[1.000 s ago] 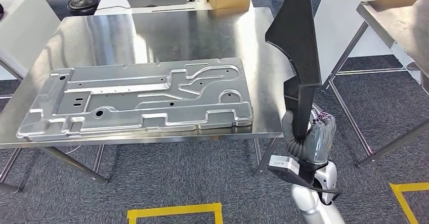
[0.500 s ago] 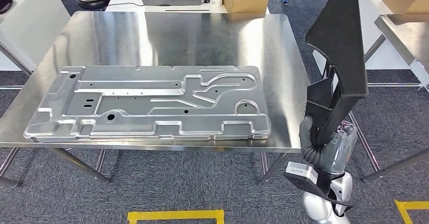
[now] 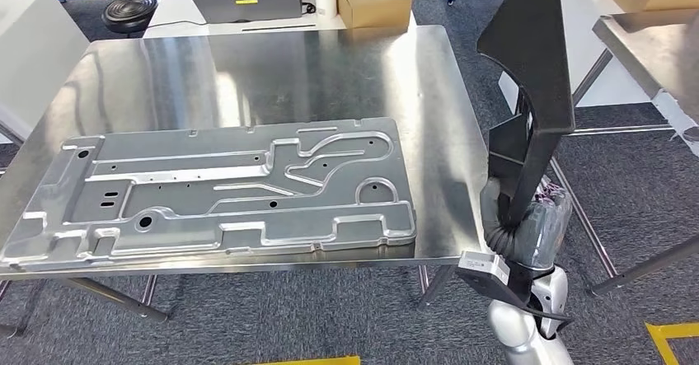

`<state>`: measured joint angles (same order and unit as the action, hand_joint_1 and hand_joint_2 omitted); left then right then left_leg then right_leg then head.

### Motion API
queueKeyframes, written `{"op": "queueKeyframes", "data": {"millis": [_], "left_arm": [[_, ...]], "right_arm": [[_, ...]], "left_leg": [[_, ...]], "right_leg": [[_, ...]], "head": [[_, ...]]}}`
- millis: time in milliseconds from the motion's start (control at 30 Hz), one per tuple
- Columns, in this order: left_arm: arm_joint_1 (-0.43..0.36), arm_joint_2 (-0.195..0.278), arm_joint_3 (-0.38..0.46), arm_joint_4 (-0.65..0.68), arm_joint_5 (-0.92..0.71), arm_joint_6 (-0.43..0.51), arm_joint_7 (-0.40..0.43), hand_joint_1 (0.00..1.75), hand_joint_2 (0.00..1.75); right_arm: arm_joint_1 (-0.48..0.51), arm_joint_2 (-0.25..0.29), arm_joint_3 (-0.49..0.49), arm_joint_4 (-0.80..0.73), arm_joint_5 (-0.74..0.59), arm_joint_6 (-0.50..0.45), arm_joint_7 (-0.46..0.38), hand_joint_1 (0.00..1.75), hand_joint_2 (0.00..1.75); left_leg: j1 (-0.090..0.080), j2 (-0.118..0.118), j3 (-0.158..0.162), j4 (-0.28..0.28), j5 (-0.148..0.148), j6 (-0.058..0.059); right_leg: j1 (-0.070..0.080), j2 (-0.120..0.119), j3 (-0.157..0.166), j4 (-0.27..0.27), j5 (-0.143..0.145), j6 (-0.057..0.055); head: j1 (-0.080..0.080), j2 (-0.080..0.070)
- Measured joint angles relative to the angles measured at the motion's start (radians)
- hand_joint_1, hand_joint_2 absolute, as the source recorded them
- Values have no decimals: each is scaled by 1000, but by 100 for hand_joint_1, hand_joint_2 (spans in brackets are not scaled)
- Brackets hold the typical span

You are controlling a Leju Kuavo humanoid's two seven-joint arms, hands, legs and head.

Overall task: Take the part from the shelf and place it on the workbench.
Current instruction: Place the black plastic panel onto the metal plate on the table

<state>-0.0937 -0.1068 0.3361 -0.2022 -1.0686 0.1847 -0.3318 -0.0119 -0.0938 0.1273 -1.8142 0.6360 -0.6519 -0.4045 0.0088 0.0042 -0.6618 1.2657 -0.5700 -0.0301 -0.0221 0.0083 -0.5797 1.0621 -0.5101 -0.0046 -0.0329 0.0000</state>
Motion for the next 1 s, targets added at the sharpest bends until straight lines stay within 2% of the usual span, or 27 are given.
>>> {"op": "queueKeyframes", "data": {"millis": [67,100,167,267,400,533,700,833,1000], "left_arm": [[3,0,0,0,-3,0,2,0,175],[4,0,0,1,-6,-2,1,0,175],[3,-3,0,1,-13,-9,-9,0,175],[-4,-8,-2,0,-25,-22,-28,0,175],[-15,-14,-2,0,-19,-28,-46,0,175],[-19,-20,-2,0,-7,-26,-83,0,175],[-20,-28,-3,0,-2,-8,-171,0,175],[-21,-28,-12,0,-15,-16,-195,0,175],[-34,-28,-32,-1,-36,-49,-200,0,175]], "right_arm": [[-45,-22,4,21,7,53,39,168,175],[-78,-36,7,40,10,88,61,168,175],[-160,-69,15,99,11,170,101,168,175],[-323,-111,41,247,22,267,140,168,175],[-526,-134,89,452,56,320,161,168,175],[-653,-139,145,607,78,356,175,168,175],[-795,-135,210,816,103,385,195,168,175],[-880,-96,264,978,147,367,205,168,175],[-933,25,337,1138,214,323,226,168,175]], "left_leg": [[-3,-1,37,-120,74,5],[-4,-1,50,-166,87,7],[-5,-5,54,-198,84,6],[-8,-10,52,-202,84,7],[-10,-13,51,-202,86,12],[-11,-13,51,-201,86,16],[-11,-13,51,-202,87,17],[-9,-12,53,-203,87,17],[-8,-11,55,-206,88,17]], "right_leg": [[0,6,10,-1,-8,6],[2,8,10,1,-10,10],[6,10,4,1,-8,14],[4,7,4,-8,-1,19],[3,6,9,-19,4,28],[3,4,10,-21,6,31],[3,4,10,-21,7,33],[5,5,10,-20,7,33],[7,5,9,-20,7,33]], "head": [[-6,0],[-8,0],[-7,0],[0,0],[8,0],[13,0],[14,0],[15,0],[14,0]]}}
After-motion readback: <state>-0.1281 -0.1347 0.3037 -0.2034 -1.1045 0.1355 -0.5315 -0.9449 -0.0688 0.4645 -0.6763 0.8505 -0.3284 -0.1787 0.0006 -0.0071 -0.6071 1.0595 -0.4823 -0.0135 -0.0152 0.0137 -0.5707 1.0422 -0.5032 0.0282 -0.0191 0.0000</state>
